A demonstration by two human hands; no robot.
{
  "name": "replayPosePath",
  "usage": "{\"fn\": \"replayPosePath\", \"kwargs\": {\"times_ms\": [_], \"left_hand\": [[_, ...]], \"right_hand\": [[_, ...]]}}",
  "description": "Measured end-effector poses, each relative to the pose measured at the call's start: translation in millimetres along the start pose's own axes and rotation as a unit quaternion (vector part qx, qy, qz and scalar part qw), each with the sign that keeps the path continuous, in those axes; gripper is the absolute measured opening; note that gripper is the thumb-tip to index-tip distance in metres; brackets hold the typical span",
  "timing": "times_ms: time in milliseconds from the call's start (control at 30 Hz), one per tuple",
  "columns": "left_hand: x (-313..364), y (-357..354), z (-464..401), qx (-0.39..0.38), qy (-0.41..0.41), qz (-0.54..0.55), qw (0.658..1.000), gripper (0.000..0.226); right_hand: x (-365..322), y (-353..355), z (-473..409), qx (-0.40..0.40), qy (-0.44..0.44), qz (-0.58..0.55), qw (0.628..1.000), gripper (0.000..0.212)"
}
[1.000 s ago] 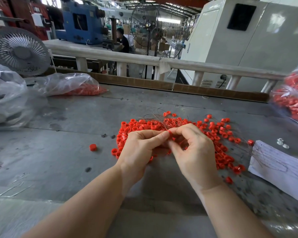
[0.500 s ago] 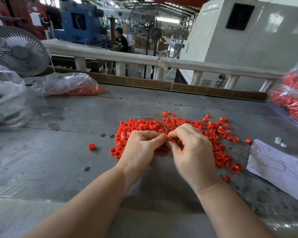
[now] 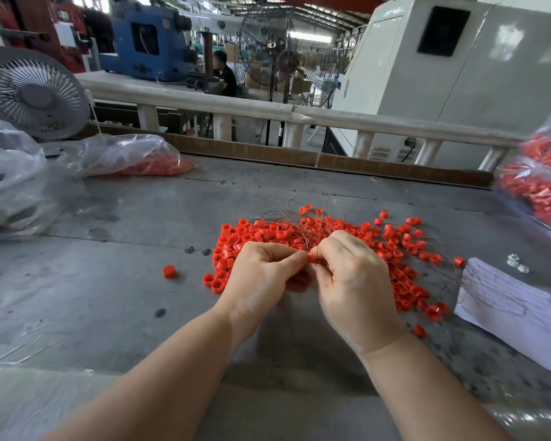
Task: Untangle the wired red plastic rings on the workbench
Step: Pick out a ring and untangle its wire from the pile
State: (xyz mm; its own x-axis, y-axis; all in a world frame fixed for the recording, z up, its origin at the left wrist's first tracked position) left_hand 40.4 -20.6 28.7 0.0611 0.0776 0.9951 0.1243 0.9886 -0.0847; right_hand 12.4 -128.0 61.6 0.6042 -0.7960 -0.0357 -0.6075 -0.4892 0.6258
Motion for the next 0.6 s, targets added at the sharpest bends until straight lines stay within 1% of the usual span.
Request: {"fn": "replayPosePath", "kwargs": {"times_ms": [133,233,300,400,500,600], "left_hand": [[-0.4,0.4,0.3,-0.003,0.000,0.002,1.000,0.028],[-0.3,0.5,-0.4,-0.008,0.000,0.011,1.000,0.023],[-0.1,-0.1,-0.7,-0.025,0.011,0.034,0.999,0.018],[-2.6,-0.2,-2.8,-0.062,0.052,0.078,0.994,0.026],[-3.8,-0.8,-5.0,-0.097,0.071,0.099,0.988,0.024],[-4.6,-1.8,-5.2,-0.119,0.082,0.123,0.982,0.021]], "right_hand": [[-1.8,0.7,0.4,0.000,0.015,0.009,1.000,0.007],[0.2,1.4,0.4,0.018,0.008,-0.015,1.000,0.005],[3.2,2.0,0.8,0.035,-0.005,-0.053,0.998,0.004],[4.1,0.7,0.6,0.046,-0.002,-0.097,0.994,0.005],[4.1,0.8,0.3,0.063,-0.002,-0.133,0.989,0.004],[7.1,1.5,1.3,0.086,-0.024,-0.154,0.984,0.008]]}}
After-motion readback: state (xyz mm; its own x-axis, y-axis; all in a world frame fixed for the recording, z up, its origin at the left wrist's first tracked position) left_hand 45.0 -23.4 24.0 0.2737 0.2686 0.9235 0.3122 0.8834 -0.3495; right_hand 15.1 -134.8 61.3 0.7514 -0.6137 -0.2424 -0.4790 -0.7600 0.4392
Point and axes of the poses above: each hand's wrist, its own z-axis away from the middle knuckle, its own y-axis out of the back of the hand, x = y × z, the point moved 5 cm from there along -z, towards the middle knuckle, and after that the axes turned 10 degrees about y, right-handed, at the moved point
